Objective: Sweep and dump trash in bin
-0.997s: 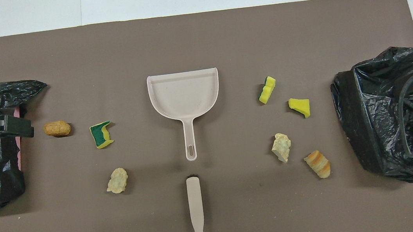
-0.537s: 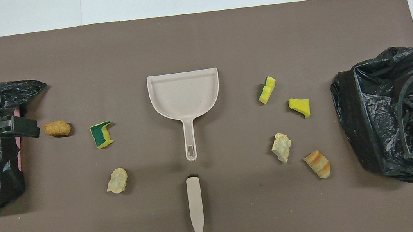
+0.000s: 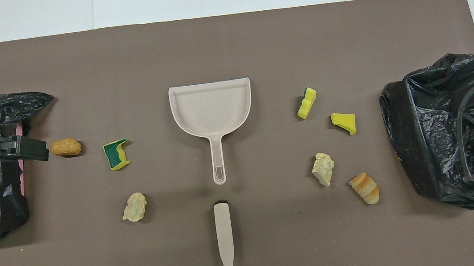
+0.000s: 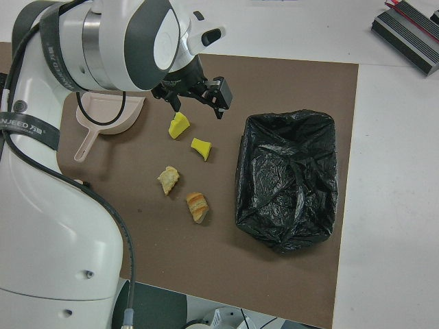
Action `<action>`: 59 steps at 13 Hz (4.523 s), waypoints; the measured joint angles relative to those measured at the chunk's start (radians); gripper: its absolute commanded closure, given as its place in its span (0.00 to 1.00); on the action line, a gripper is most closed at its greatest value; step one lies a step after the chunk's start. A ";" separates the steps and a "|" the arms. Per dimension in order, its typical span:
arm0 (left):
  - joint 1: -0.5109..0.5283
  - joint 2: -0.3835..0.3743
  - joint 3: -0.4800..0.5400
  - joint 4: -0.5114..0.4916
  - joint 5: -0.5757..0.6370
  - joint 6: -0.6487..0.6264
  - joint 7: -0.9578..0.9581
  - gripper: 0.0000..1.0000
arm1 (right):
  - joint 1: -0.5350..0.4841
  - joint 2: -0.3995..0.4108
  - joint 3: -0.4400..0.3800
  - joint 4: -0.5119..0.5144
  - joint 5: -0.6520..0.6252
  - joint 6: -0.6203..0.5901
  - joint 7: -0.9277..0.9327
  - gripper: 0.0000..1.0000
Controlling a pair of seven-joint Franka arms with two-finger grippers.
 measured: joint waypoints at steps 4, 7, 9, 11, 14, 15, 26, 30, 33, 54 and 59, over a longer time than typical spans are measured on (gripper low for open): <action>-0.055 -0.028 -0.006 -0.058 -0.002 0.028 -0.034 0.00 | 0.000 0.000 -0.001 0.000 0.000 0.000 0.000 0.00; -0.135 -0.073 -0.011 -0.149 -0.003 0.097 -0.128 0.00 | 0.004 0.000 0.005 0.000 0.001 0.001 0.000 0.00; -0.210 -0.096 -0.013 -0.186 -0.003 0.112 -0.205 0.00 | 0.018 0.001 0.014 -0.005 0.002 0.028 0.000 0.00; -0.286 -0.108 -0.016 -0.217 -0.006 0.125 -0.296 0.00 | 0.038 0.002 0.022 -0.019 0.010 0.089 0.000 0.00; -0.357 -0.145 -0.017 -0.281 -0.039 0.139 -0.390 0.00 | 0.063 0.016 0.025 -0.045 0.031 0.168 0.004 0.00; -0.387 -0.168 -0.017 -0.318 -0.042 0.145 -0.402 0.00 | 0.077 0.028 0.025 -0.049 0.034 0.188 0.020 0.00; -0.677 -0.262 -0.039 -0.743 -0.044 0.427 -0.523 0.00 | 0.439 0.377 0.031 0.033 0.032 0.413 0.445 0.01; -0.774 -0.249 -0.042 -0.878 -0.044 0.593 -0.631 0.00 | 0.529 0.476 0.031 0.077 0.032 0.461 0.527 0.12; -0.846 -0.221 -0.043 -0.919 -0.044 0.678 -0.725 0.00 | 0.592 0.529 0.032 0.093 0.034 0.469 0.551 0.19; -0.903 -0.217 -0.044 -0.931 -0.054 0.675 -0.748 1.00 | 0.604 0.545 0.030 0.022 0.077 0.559 0.414 1.00; -0.855 -0.217 -0.025 -0.922 -0.057 0.652 -0.761 1.00 | 0.467 0.455 0.031 0.021 0.083 0.428 0.014 1.00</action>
